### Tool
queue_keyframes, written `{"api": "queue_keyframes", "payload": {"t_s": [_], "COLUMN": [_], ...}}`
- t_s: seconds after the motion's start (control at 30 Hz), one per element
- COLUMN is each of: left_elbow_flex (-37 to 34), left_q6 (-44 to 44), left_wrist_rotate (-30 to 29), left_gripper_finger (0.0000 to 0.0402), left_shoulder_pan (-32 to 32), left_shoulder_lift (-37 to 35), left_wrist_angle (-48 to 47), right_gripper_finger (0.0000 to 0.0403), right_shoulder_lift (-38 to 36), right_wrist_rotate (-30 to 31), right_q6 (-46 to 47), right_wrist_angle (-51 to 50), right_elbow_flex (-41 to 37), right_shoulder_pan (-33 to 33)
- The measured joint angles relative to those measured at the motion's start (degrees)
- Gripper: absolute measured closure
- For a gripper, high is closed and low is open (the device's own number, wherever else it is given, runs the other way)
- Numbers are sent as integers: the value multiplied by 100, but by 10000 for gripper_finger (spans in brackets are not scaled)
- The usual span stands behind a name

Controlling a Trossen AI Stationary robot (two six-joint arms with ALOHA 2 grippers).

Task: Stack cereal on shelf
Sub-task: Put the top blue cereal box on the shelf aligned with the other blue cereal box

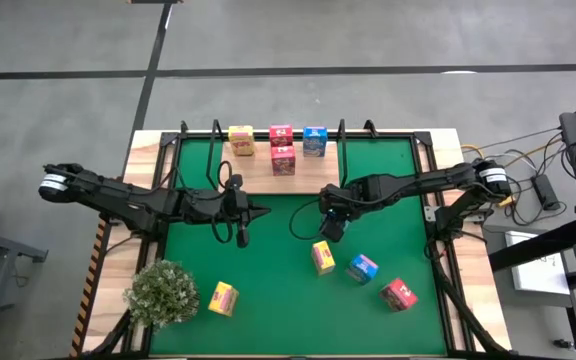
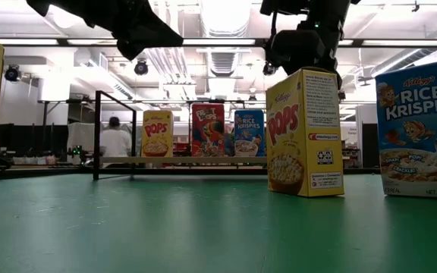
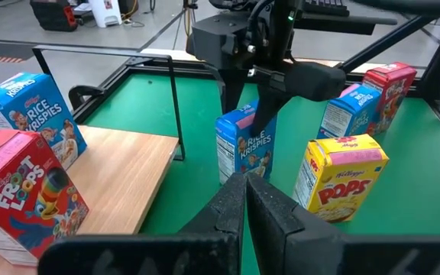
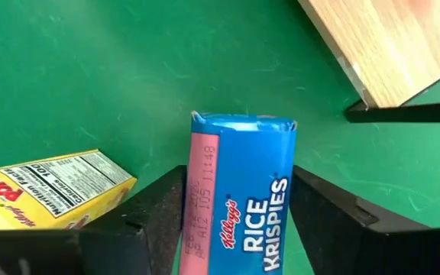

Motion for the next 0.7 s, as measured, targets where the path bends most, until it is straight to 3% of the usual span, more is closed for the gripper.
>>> {"api": "queue_keyframes", "payload": {"t_s": [0.7], "left_elbow_flex": [0], "left_q6": [9], "left_wrist_rotate": [0], "left_gripper_finger": [402], "left_shoulder_pan": [2], "left_shoulder_lift": [-2], "left_wrist_angle": [13], "right_gripper_finger": [261], "right_shoulder_lift": [-43], "right_wrist_rotate": [-59], "right_q6": [-191], "right_wrist_angle": [-4], "right_elbow_flex": [33], "right_shoulder_pan": [-15]}}
